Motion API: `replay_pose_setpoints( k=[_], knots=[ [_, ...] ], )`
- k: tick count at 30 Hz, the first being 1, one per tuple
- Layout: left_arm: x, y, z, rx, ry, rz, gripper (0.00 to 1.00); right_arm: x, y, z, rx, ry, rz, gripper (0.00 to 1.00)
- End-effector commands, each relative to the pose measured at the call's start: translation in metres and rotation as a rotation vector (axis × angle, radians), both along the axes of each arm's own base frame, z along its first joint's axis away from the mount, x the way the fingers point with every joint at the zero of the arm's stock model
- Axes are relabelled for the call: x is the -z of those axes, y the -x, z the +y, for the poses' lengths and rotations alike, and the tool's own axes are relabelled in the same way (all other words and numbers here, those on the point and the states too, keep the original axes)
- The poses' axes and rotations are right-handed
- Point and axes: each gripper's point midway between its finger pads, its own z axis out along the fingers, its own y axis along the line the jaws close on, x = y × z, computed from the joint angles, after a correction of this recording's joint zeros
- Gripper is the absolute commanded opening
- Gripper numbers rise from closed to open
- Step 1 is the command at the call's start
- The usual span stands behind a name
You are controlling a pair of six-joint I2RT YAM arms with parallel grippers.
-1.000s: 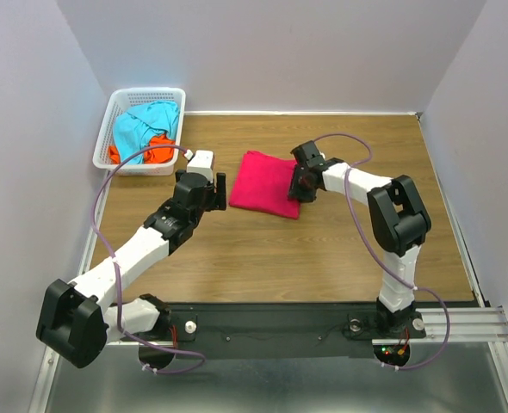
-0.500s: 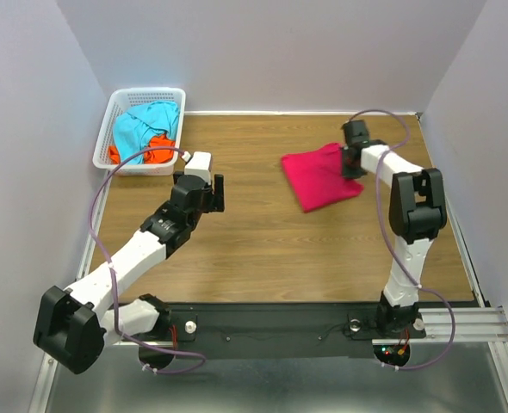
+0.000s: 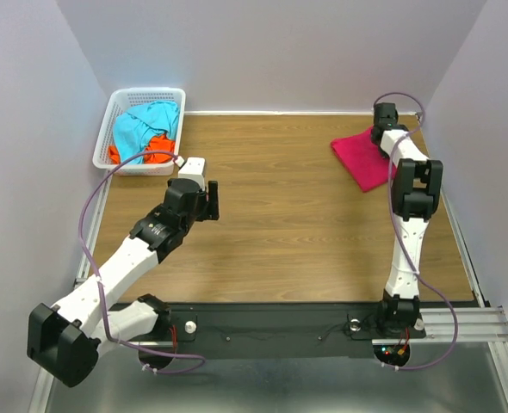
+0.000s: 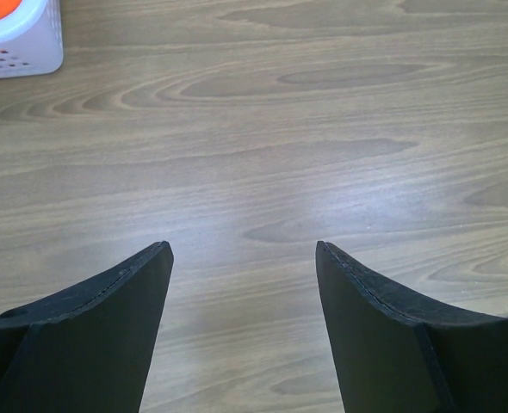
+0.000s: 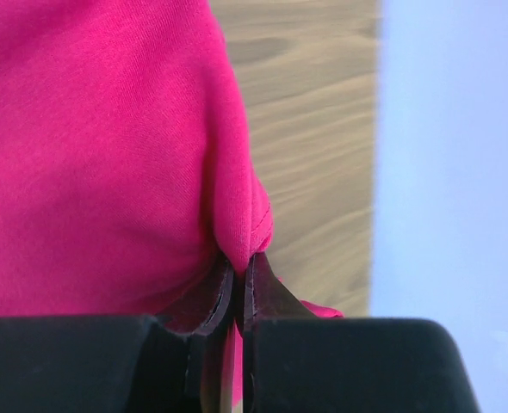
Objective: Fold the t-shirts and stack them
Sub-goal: Neatly place the folded tshirt to the corner
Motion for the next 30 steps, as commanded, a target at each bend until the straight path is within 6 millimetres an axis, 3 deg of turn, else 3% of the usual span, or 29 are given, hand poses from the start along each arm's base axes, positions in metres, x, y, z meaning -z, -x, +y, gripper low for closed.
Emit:
replay_pose_setpoints(
  k=[1, 5, 8, 19, 22, 23, 25, 26, 27, 30],
  knots=[
    [-0.014, 0.002, 0.002, -0.008, 0.009, -0.001, 0.79, -0.041, 0.004, -0.06, 0.141, 0.129, -0.06, 0.01],
    [-0.01, 0.001, 0.0, -0.004, 0.001, 0.018, 0.79, -0.047, 0.016, -0.096, 0.252, 0.112, -0.115, 0.01],
    [-0.01, -0.001, -0.004, 0.002, 0.014, 0.02, 0.78, -0.044, 0.028, -0.109, 0.289, 0.107, -0.109, 0.02],
    [-0.014, 0.004, -0.003, 0.011, 0.024, 0.021, 0.76, -0.051, 0.028, -0.135, 0.351, 0.113, -0.158, 0.06],
    [-0.016, 0.005, 0.0, 0.004, 0.024, 0.011, 0.76, -0.058, 0.026, -0.134, 0.35, 0.111, -0.181, 0.16],
    [-0.018, 0.006, -0.001, 0.007, 0.028, 0.006, 0.76, -0.061, 0.025, -0.134, 0.356, 0.104, -0.199, 0.25],
    [-0.02, 0.006, -0.001, 0.007, 0.035, 0.0, 0.76, -0.075, 0.024, -0.133, 0.361, 0.097, -0.235, 0.36],
    [-0.02, 0.005, -0.001, 0.005, 0.036, -0.001, 0.76, -0.083, 0.024, -0.131, 0.366, 0.092, -0.257, 0.49],
    [-0.022, 0.005, -0.002, 0.006, 0.04, -0.006, 0.76, -0.088, 0.025, -0.13, 0.369, 0.089, -0.268, 0.55],
    [-0.03, 0.003, -0.001, -0.002, 0.051, -0.031, 0.76, -0.118, 0.034, -0.123, 0.379, 0.07, -0.332, 0.65]
  ],
)
